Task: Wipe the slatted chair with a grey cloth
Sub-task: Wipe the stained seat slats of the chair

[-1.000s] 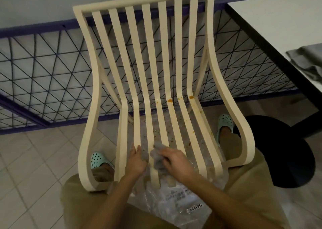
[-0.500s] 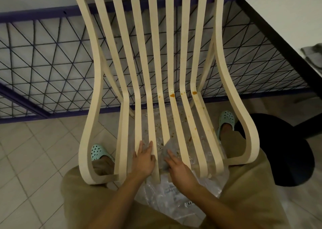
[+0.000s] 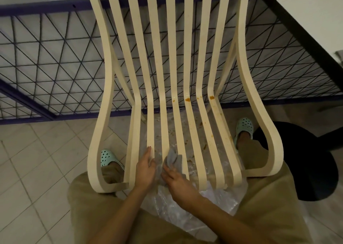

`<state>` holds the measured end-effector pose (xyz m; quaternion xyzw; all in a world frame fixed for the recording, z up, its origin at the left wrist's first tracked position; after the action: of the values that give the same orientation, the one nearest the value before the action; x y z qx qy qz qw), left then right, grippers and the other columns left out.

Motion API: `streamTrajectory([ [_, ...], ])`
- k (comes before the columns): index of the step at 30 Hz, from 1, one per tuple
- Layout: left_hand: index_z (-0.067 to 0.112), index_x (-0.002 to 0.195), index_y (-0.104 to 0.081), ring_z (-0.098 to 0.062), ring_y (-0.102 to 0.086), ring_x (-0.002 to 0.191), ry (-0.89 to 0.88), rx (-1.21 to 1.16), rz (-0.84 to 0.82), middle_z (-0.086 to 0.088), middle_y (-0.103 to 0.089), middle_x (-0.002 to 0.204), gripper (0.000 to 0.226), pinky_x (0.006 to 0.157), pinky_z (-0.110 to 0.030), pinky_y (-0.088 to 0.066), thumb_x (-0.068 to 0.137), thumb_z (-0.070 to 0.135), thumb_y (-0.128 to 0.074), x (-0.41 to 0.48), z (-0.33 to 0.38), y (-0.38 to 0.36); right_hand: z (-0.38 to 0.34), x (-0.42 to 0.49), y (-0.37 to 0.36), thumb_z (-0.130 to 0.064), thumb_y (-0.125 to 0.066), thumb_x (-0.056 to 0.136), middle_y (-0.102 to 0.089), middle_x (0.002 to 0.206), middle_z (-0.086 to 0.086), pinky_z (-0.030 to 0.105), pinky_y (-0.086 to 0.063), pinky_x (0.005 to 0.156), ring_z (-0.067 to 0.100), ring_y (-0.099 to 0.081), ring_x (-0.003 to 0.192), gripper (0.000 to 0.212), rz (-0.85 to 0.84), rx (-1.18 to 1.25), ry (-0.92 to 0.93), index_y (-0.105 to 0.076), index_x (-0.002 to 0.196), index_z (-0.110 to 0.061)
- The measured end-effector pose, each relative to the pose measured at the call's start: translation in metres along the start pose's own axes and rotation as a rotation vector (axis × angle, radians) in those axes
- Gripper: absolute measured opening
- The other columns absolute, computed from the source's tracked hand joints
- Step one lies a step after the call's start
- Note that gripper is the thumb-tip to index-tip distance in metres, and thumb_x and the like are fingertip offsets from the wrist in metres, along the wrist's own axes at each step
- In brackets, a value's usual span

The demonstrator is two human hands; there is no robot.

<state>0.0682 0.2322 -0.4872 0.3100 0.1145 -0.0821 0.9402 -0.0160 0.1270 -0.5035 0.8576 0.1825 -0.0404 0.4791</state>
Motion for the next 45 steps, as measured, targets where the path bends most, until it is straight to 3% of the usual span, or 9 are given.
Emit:
streamTrajectory([
  [6, 0.012, 0.146, -0.041, -0.029, -0.05, 0.129, 0.023, 0.074, -0.007, -0.009, -0.049, 0.146, 0.047, 0.111, -0.042, -0.039, 0.1, 0.008, -0.043, 0.006, -0.002, 0.002, -0.005, 0.029, 0.012, 0.001, -0.046, 0.098, -0.011, 0.164, 0.007, 0.035, -0.031, 0.115, 0.023, -0.002, 0.152, 0.057, -0.029, -0.021, 0.038, -0.032, 0.151, -0.01],
  [9, 0.012, 0.144, -0.046, -0.028, -0.052, 0.127, 0.045, 0.069, -0.058, -0.008, -0.05, 0.144, 0.045, 0.11, -0.035, -0.04, 0.099, 0.006, -0.044, 0.008, -0.001, 0.006, -0.012, 0.05, 0.023, -0.002, -0.049, 0.097, -0.051, 0.139, 0.018, 0.03, -0.017, 0.121, 0.029, -0.035, 0.141, 0.03, -0.036, 0.125, -0.023, -0.061, 0.124, -0.002],
  [11, 0.012, 0.137, -0.055, -0.022, -0.052, 0.127, 0.079, -0.027, -0.051, -0.007, -0.055, 0.14, 0.038, 0.103, -0.026, -0.042, 0.1, 0.008, -0.045, 0.007, 0.0, 0.012, -0.012, 0.055, 0.044, -0.001, -0.045, 0.098, -0.062, 0.118, 0.025, 0.025, -0.047, 0.099, 0.03, -0.059, 0.109, 0.028, 0.041, 0.299, -0.136, -0.065, 0.117, 0.001],
  [14, 0.024, 0.11, -0.069, -0.021, -0.062, 0.11, 0.174, -0.336, -0.017, -0.007, -0.066, 0.12, 0.027, 0.091, -0.031, -0.051, 0.101, 0.013, -0.046, 0.004, 0.001, 0.023, -0.016, 0.052, 0.072, 0.001, -0.042, 0.099, -0.066, 0.112, 0.024, 0.006, -0.049, 0.064, 0.024, -0.064, 0.086, 0.031, 0.178, 0.578, -0.158, -0.066, 0.119, 0.002],
  [19, 0.017, 0.111, -0.067, -0.022, -0.067, 0.095, 0.373, -0.702, -0.184, -0.008, -0.07, 0.106, 0.025, 0.071, -0.037, -0.058, 0.101, 0.029, -0.047, -0.024, 0.014, 0.006, -0.005, 0.043, 0.085, -0.009, -0.065, 0.088, -0.065, 0.106, -0.001, 0.009, -0.049, 0.074, 0.008, -0.062, 0.094, 0.017, 0.335, 0.762, -0.259, -0.07, 0.101, -0.018],
  [28, 0.014, 0.105, -0.069, -0.02, -0.068, 0.091, 0.196, -0.454, -0.198, -0.007, -0.072, 0.097, 0.018, 0.066, -0.02, -0.053, 0.097, 0.023, -0.055, -0.016, 0.015, 0.013, 0.019, 0.038, 0.081, -0.039, -0.074, 0.083, -0.071, 0.086, 0.007, 0.045, -0.056, 0.08, 0.024, -0.068, 0.086, 0.025, 0.193, 0.901, -0.324, -0.071, 0.089, -0.015],
  [36, 0.0, 0.116, -0.058, -0.024, -0.066, 0.085, 0.359, -0.512, -0.142, -0.022, -0.066, 0.112, 0.029, 0.063, -0.016, -0.053, 0.09, 0.008, -0.066, -0.017, -0.02, 0.003, 0.022, 0.028, 0.076, -0.02, -0.077, 0.082, -0.071, 0.087, 0.013, 0.029, -0.053, 0.069, 0.015, -0.065, 0.078, 0.014, -0.021, 0.837, -0.303, -0.074, 0.089, -0.008],
  [38, 0.002, 0.118, -0.059, -0.031, -0.068, 0.095, 0.378, -0.617, -0.251, -0.019, -0.069, 0.111, 0.041, 0.071, -0.03, -0.056, 0.081, 0.006, -0.074, -0.026, -0.023, -0.005, 0.024, 0.022, 0.075, -0.014, -0.078, 0.081, -0.067, 0.079, 0.003, 0.024, -0.051, 0.066, 0.01, -0.062, 0.074, 0.007, -0.026, 0.877, -0.318, -0.071, 0.081, -0.011],
  [45, 0.0, 0.094, -0.056, -0.031, -0.065, 0.087, 0.318, -0.643, -0.326, -0.019, -0.063, 0.094, 0.022, 0.065, -0.035, -0.055, 0.077, -0.011, -0.064, -0.026, -0.015, -0.004, 0.024, 0.01, 0.06, -0.02, -0.08, 0.079, -0.064, 0.09, 0.003, 0.032, -0.053, 0.078, 0.015, -0.06, 0.087, 0.02, -0.049, 0.954, -0.377, -0.066, 0.091, -0.012],
])
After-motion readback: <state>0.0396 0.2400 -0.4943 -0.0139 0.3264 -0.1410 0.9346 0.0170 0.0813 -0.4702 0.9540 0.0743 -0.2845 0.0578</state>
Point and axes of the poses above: each hand's wrist, its own x-axis towards the middle knuckle, its own y-axis out of the back of the hand, z = x × y, the point moved 8 cm from there along x, towards the middle knuckle
